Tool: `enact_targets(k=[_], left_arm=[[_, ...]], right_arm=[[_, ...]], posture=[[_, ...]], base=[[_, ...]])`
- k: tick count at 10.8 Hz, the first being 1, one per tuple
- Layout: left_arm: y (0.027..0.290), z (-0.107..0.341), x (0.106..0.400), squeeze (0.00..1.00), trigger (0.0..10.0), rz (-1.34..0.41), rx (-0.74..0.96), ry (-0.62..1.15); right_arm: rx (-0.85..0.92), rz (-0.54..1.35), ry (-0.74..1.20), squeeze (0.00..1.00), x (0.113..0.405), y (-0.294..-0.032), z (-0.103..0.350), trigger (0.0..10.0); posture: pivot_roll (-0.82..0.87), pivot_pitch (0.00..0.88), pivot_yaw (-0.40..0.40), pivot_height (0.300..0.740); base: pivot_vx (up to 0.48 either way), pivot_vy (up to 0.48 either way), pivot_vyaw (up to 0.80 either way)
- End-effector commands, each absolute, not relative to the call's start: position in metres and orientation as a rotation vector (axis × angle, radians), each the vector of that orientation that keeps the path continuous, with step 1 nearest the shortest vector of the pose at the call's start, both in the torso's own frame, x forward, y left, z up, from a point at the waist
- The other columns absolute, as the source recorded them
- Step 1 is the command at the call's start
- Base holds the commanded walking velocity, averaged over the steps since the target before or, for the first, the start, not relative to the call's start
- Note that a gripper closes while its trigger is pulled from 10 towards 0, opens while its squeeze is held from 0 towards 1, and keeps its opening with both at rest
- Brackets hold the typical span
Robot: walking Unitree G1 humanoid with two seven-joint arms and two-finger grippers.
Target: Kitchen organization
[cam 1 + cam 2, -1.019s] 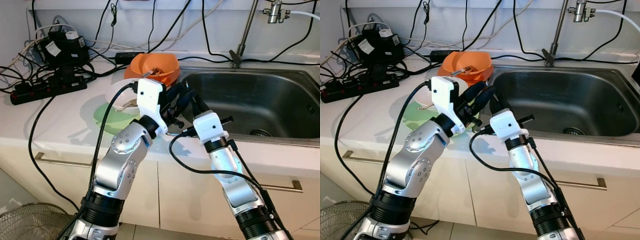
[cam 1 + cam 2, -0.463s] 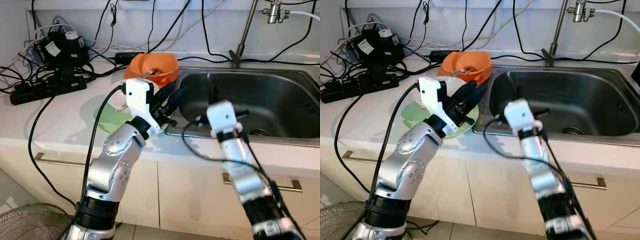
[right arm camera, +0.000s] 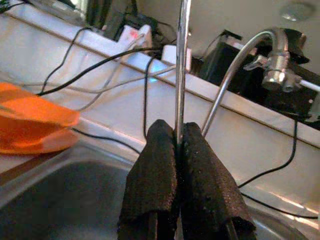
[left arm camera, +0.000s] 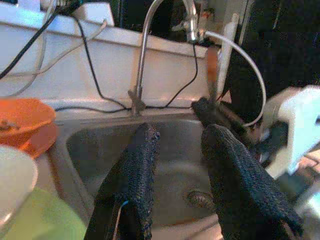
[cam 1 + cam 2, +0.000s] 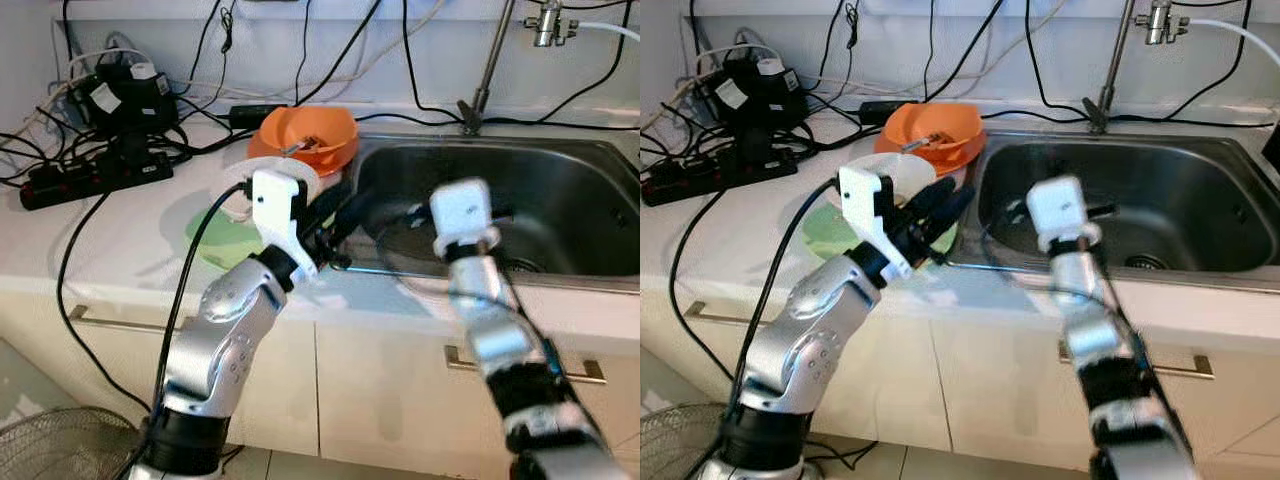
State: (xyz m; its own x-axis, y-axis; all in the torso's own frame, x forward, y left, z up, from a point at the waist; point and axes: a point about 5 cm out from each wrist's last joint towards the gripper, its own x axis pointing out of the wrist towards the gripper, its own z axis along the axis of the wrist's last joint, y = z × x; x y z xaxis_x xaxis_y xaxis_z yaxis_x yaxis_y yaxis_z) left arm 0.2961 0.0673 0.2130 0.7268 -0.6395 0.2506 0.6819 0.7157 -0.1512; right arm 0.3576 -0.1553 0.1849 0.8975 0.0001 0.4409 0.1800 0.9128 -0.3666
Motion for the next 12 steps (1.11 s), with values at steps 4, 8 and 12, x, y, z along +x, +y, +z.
enact_targets(k=[4,8,12], left_arm=[[0.073,0.185,0.284,0.00,10.0,-0.777,-0.223,-0.056],[0.079,0.167,0.281,0.00,10.0,-0.779,-0.168,0.019],[0.078,0.156,0.272,0.00,10.0,-0.849,-0.113,0.082]], right_arm=[[-0.337,-0.245,-0.381,0.00,0.373,-0.197,0.189,10.0],[-0.315,-0.246,-0.307,0.00,0.375,-0.204,0.173,10.0],[-0.305,-0.227,-0.230,0.00,0.375,-0.201,0.155,10.0]], posture=[[0.08,0.000,0.087,0.740],[0.08,0.000,0.091,0.740],[0.10,0.000,0.093,0.740]], base=[[0.000,0.000,0.00],[0.000,0.000,0.00],[0.000,0.000,0.00]])
